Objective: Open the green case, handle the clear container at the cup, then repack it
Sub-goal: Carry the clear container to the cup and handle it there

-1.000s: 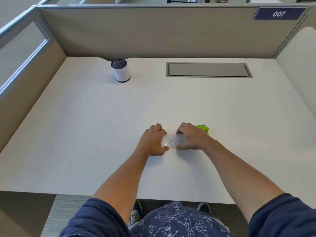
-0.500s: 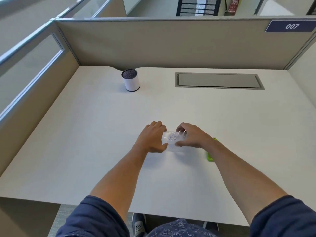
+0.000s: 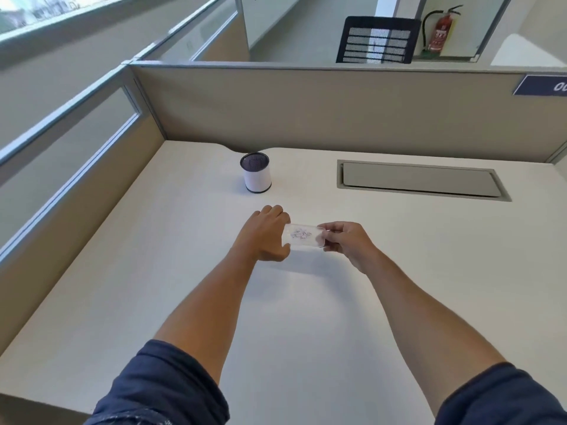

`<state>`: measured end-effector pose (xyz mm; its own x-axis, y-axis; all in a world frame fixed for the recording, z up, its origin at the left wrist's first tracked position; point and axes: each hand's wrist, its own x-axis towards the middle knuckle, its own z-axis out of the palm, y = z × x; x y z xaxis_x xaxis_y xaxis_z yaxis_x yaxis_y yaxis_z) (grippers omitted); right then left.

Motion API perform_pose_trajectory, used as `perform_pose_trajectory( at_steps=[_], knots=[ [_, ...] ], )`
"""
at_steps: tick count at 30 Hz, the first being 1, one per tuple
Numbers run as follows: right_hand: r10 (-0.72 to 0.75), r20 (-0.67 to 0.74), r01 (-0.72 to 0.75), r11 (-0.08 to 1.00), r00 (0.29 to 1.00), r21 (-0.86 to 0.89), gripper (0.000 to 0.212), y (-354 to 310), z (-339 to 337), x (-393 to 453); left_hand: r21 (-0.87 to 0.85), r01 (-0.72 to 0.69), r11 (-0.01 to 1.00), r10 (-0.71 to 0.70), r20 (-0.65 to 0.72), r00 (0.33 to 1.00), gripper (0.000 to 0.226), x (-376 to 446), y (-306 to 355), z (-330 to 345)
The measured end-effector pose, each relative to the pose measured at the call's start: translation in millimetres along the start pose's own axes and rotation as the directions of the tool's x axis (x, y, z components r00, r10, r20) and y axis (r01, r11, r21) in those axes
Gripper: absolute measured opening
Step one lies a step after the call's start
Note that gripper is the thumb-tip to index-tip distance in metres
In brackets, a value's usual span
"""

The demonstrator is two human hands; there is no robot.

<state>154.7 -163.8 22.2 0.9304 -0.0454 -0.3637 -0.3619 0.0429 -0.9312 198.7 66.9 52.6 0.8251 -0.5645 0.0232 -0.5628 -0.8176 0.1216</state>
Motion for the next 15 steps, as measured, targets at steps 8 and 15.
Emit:
perform_pose_trajectory(
  at_steps=[8,15],
  knots=[
    [-0.015,-0.016,0.017,0.996,1.000,0.087,0.020,-31.7,34.6,67.3,-0.153,0.134,0.979,-0.145,-0.069,0.987,0.062,33.1,-58.1,-1.8],
    [-0.028,-0.115,0.043,0.991,0.993,0.128,0.022,-53.2,63.7,121.5,-0.503,0.315,0.804,-0.478,-0.234,0.846,0.051,59.6,-113.7,2.6]
  ],
)
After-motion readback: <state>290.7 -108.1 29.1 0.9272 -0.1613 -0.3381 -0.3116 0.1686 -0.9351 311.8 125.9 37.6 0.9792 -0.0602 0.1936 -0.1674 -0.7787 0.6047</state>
